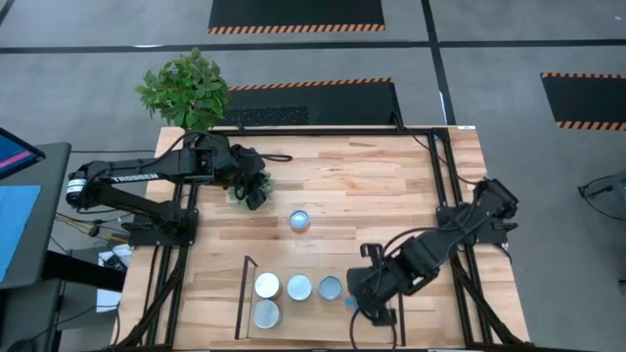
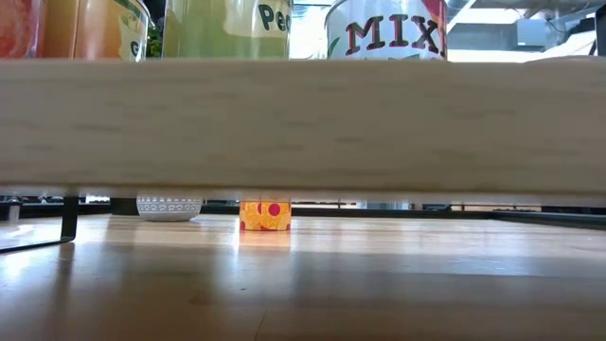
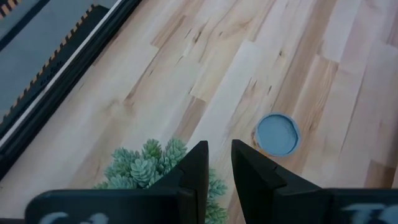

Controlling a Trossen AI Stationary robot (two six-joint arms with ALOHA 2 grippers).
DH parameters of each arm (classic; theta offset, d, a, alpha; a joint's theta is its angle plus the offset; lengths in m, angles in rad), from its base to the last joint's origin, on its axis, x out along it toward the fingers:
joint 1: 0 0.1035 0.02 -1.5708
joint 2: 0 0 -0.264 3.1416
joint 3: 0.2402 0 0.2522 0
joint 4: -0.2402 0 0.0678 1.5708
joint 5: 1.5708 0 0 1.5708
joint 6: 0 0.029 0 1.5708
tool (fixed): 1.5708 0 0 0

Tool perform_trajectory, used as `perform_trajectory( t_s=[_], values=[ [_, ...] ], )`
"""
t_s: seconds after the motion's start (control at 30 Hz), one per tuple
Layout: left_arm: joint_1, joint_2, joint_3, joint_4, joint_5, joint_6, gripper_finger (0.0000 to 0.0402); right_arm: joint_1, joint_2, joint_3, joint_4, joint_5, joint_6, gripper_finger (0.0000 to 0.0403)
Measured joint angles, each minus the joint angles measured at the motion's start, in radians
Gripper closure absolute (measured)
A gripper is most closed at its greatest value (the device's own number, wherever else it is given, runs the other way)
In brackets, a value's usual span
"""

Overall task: Pick and place cans onto a shelf
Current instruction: Put the blue can on the shelf

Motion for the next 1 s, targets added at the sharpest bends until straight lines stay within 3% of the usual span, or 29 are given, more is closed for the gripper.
perform_trajectory(
  t_s=[0.17,0.6,1.0],
  values=[
    [0.0,0.0,0.0,0.0,0.0,0.001,0.0343,0.012,0.05,0.012,0.03,-0.096,0.004,0.0398],
    [0.0,0.0,0.0,0.002,-0.028,0.029,0.0343,0.021,0.18,0.011,0.144,-0.164,0.056,0.0398],
    [0.0,0.0,0.0,0.003,-0.052,0.05,0.0343,0.02,0.193,0.011,0.037,-0.167,0.157,0.0398]
  ],
)
